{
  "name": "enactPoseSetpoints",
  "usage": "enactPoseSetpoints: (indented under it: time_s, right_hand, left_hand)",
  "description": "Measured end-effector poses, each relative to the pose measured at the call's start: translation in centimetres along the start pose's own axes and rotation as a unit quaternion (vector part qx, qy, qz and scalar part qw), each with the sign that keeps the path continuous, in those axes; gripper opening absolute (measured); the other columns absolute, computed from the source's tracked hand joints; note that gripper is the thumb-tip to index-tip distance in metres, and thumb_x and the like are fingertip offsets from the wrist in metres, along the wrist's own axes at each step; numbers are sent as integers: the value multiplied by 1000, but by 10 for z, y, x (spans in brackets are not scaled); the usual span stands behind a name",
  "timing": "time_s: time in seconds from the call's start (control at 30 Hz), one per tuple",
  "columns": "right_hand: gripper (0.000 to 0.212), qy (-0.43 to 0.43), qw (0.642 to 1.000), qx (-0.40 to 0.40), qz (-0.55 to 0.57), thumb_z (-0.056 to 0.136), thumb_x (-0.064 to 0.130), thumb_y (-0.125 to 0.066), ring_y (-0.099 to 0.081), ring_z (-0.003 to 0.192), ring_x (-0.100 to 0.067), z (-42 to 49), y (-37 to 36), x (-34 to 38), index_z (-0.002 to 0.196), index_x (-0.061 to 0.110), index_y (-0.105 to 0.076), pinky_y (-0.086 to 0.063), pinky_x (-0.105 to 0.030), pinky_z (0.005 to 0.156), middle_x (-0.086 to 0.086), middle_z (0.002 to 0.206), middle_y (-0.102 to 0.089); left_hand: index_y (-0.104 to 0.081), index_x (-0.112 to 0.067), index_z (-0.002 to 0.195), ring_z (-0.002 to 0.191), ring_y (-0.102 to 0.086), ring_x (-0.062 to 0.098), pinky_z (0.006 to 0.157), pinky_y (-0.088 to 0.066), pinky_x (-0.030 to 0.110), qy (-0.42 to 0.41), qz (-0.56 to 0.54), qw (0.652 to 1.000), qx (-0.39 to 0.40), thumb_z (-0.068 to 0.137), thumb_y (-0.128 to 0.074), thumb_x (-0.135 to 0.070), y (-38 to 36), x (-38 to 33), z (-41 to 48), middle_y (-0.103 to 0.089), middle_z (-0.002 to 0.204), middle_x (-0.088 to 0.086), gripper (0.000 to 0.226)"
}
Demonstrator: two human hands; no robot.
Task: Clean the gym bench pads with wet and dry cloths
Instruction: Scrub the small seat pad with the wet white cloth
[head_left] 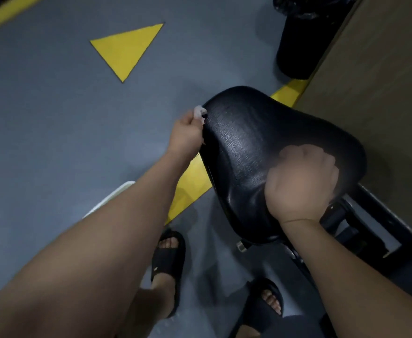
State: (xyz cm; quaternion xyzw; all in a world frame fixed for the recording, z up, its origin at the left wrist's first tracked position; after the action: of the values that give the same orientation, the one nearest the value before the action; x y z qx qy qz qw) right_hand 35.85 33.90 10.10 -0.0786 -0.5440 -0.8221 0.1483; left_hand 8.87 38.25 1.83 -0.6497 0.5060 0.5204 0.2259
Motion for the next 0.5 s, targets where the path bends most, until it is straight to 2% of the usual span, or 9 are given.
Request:
enactPoseSetpoints:
  time_s: [0.1, 0.17, 0.2, 0.23, 0.3, 0.37, 0.43, 0.5]
  right_hand:
    - [26, -3, 1000, 11, 8, 81, 24, -53, -49, 101, -36, 1, -2, -1, 103, 16, -64, -38, -47, 88, -11, 111, -57]
    - [27, -3, 1000, 22, 8, 82, 25, -52, -48, 102, -35, 1, -3, -1, 103, 16, -64, -37, -47, 90, -10, 110, -56]
    - [27, -4, 1000, 23, 11, 81, 25, -51, -47, 101, -35, 1, -2, -1, 103, 15, -64, -36, -46, 90, -10, 110, -56]
    - [27, -4, 1000, 22, 13, 81, 25, -51, -47, 101, -35, 1, -1, -2, 103, 15, -65, -36, -46, 90, -10, 109, -56]
    - [27, -7, 1000, 18, 15, 81, 25, -51, -47, 100, -35, 1, 1, -2, 102, 15, -65, -36, -46, 90, -11, 109, -56]
    - [27, -9, 1000, 16, 13, 81, 25, -50, -47, 99, -35, 2, 2, -1, 102, 15, -66, -36, -46, 89, -11, 109, -57]
    - [28, -11, 1000, 14, 13, 81, 25, -50, -48, 99, -35, 2, 1, -1, 102, 15, -66, -36, -46, 88, -11, 109, -57]
    - [27, -10, 1000, 11, 9, 81, 24, -51, -48, 100, -35, 3, 0, -1, 102, 15, -66, -36, -46, 88, -11, 109, -57]
  left_hand:
    - [-70, -17, 94, 76, -60, 14, 73, -46, 31, -4, 115, 993, 36, 101, -47, -38, 1, -21, 15, -67, 81, -2, 31]
    - [-63, -15, 80, 66, -57, 11, 66, -41, 24, -27, 164, 986, 26, 106, -45, -39, 6, -30, 12, -60, 70, -4, 39]
    - [-66, -14, 81, 67, -58, 9, 64, -41, 20, -58, 188, 980, 24, 107, -46, -36, 6, -36, 8, -59, 70, -8, 40]
    - [-72, -12, 93, 78, -62, 9, 68, -42, 16, -90, 202, 975, 23, 107, -49, -32, 6, -40, 4, -61, 80, -9, 33]
    - [-70, -16, 114, 101, -58, 10, 87, -40, 14, -133, 202, 970, 32, 105, -53, -22, 2, -42, -4, -57, 105, -6, 20]
    - [-62, -16, 127, 109, -52, 8, 94, -36, 19, -133, 214, 967, 29, 105, -52, -24, -2, -40, -2, -51, 115, -8, 26]
    - [-58, -12, 130, 110, -61, 15, 86, -40, 21, -108, 249, 961, 42, 108, -40, -34, -15, -35, 10, -60, 118, -6, 35]
    - [-61, -10, 122, 99, -67, 29, 76, -45, 28, -80, 278, 956, 54, 109, -28, -40, -27, -33, 26, -69, 109, 10, 46]
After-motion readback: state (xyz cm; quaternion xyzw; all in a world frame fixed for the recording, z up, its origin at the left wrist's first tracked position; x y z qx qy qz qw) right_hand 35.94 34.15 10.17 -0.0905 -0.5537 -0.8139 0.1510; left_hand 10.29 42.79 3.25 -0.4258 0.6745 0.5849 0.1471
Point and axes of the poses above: each hand's wrist, its own z-axis towards the middle knuckle, its own y-axis out of the back of the hand, x = y × z, the point moved 10 cm from there along z, towards the middle knuckle
